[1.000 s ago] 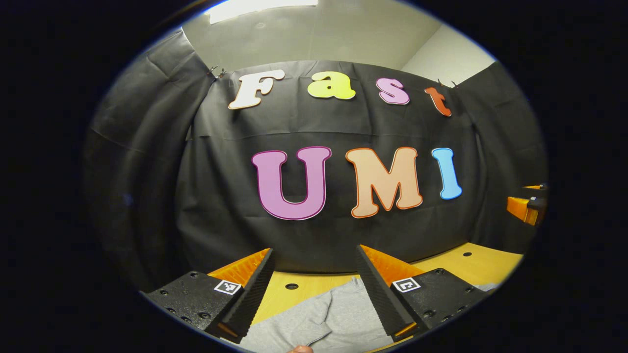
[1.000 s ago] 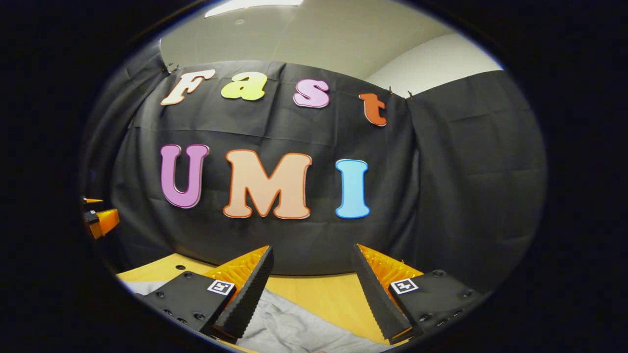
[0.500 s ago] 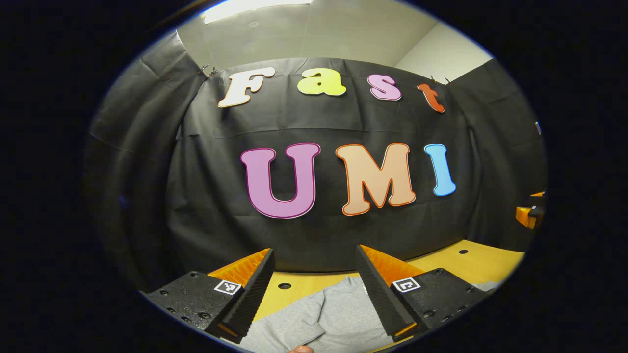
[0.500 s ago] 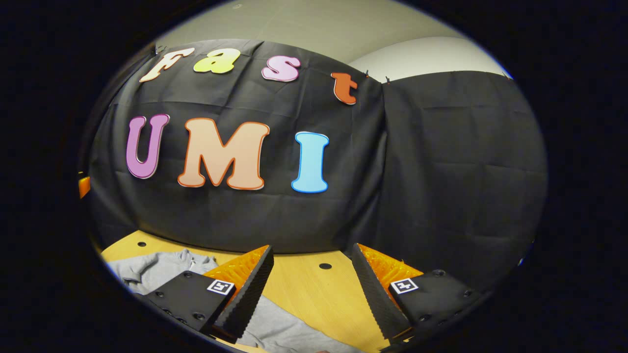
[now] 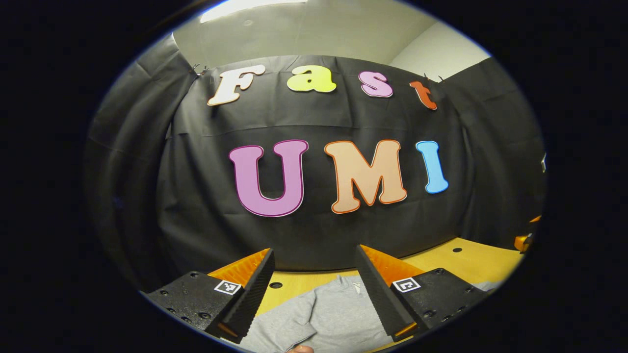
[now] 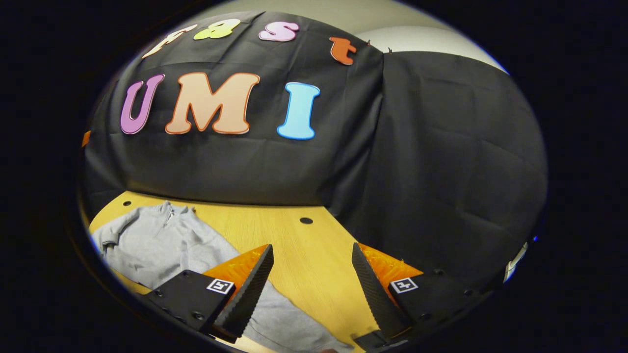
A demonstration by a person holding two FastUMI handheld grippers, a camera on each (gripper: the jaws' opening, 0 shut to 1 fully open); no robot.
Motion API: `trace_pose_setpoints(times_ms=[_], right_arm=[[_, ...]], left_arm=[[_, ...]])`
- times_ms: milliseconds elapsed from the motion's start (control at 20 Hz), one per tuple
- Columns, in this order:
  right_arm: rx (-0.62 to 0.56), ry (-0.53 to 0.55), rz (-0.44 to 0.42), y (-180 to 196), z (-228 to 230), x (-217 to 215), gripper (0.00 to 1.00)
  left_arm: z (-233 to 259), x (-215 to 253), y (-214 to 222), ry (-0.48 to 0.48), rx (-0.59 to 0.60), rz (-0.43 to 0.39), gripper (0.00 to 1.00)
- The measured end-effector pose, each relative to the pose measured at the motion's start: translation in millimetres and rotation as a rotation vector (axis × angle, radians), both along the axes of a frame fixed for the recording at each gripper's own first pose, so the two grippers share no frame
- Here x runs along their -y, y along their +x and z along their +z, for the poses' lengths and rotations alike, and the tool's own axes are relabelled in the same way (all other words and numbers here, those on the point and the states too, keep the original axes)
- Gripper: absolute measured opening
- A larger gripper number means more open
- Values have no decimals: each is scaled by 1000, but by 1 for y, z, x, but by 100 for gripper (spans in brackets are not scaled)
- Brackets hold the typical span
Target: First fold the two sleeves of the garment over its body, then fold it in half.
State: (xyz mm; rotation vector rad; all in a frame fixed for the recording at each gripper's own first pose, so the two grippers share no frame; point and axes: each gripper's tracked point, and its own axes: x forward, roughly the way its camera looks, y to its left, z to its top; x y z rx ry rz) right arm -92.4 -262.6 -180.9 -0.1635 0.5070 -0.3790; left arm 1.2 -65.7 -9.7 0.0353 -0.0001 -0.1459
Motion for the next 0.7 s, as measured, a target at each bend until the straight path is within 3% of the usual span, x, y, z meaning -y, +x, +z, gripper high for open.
trace_pose_setpoints(times_ms=[100, 450, 700], right_arm=[[-47, 26, -25, -13, -17, 11, 100], [-177, 98, -109, -59, -63, 44, 100], [-299, 113, -102, -91, -99, 53, 100]], left_arm=[[0, 5, 0, 0, -2, -6, 95], [0, 18, -1, -1, -6, -21, 95], [-4, 26, -4, 1, -13, -26, 95]])
